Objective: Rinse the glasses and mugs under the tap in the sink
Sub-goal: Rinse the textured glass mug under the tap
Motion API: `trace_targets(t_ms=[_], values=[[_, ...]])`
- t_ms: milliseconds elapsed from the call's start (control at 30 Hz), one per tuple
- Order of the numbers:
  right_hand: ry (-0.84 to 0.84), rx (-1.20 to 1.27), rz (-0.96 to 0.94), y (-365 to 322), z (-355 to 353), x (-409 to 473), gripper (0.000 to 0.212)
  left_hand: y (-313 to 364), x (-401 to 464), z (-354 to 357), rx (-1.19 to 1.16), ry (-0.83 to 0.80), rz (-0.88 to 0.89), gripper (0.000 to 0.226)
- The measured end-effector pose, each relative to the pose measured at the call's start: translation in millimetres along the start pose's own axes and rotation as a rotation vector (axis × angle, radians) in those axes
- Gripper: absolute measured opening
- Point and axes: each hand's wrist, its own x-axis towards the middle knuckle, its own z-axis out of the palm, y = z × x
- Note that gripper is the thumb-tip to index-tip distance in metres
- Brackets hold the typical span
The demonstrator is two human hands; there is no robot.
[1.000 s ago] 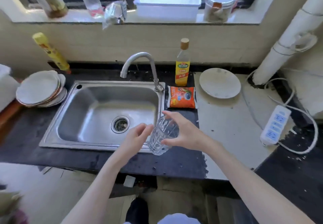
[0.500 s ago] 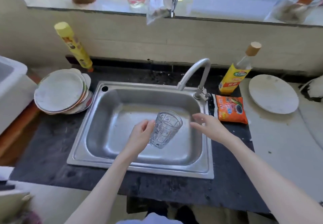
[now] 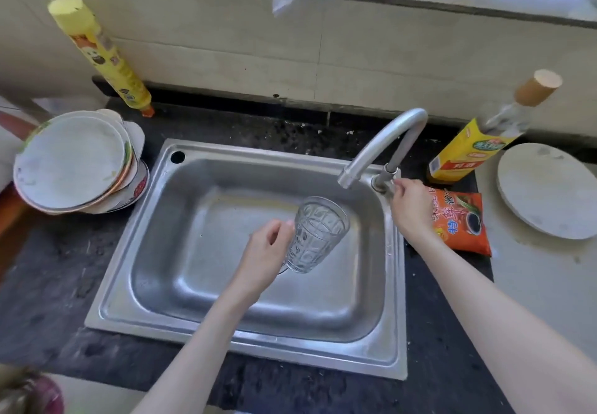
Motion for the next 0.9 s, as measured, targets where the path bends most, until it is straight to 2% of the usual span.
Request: trace_targets(t_ms=[133, 267, 533, 667, 900], values=[[0.078, 0.088, 0.094, 7, -3, 1, 0.029, 0, 1, 4, -0.010, -0.010, -0.004, 0.029], [0.042, 0.044, 0.045, 22, -6, 7, 0.026, 2, 1, 6, -0.016, -0.002, -0.009, 0.033], [0.030, -0.001, 0.068, 22, -8, 11, 0.027, 6, 4, 14, -0.054, 0.029, -0.026, 0.034], [0.060, 0.013, 0.006, 26, -9, 8, 0.027, 8, 5, 17, -0.072, 0.045, -0.026, 0.035], [0.164, -0.226, -0.169, 28, 4, -6, 0.022, 7, 3, 20, -0.081, 0.064, -0.035, 0.035]])
